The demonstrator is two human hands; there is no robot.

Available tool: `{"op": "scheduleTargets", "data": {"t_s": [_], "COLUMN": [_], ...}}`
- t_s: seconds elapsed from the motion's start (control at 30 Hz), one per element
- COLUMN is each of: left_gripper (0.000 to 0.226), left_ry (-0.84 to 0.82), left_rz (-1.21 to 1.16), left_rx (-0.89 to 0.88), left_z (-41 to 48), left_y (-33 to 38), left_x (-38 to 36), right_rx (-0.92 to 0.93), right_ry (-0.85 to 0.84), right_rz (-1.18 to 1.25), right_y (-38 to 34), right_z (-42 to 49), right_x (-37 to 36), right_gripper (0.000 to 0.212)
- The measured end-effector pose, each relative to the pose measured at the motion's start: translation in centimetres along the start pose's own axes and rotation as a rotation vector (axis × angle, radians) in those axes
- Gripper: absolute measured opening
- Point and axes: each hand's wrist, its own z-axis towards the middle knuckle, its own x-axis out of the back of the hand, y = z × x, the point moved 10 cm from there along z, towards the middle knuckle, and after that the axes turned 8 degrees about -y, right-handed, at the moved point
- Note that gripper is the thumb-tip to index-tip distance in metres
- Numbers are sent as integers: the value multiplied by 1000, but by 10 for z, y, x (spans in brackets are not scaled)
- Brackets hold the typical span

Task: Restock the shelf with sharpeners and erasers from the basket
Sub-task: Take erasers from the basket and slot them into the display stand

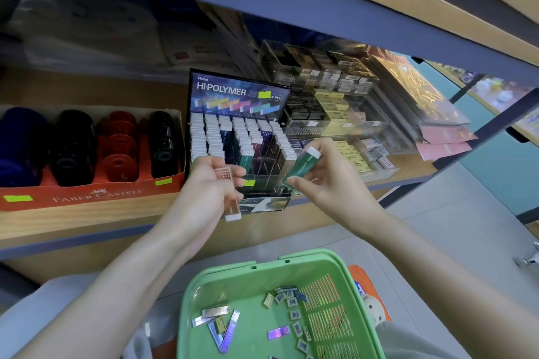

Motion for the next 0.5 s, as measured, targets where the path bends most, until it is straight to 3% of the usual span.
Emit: {"op": "scheduleTargets", "data": {"t_s": [0.1, 0.17, 0.33, 0.5], "left_gripper": [29, 26, 23, 24], "left_ry": [-30, -58, -64, -10], "left_rz": [52, 94, 198, 307], "left_rx": [-104, -141, -154, -197], "left_z": [-8, -9, -14, -20], "left_y": [11, 16, 24, 37], "left_x": [5, 5, 10, 19], "right_rx": [-11, 23, 108, 131], "right_ry": [57, 98, 128, 40], "right_rz": [131, 93, 21, -83], "right_y": [0, -7, -31, -32], "right_z": [10, 18, 36, 48], "right_x": [3, 2, -6, -24], "right_gripper": [14, 6, 8, 13]}}
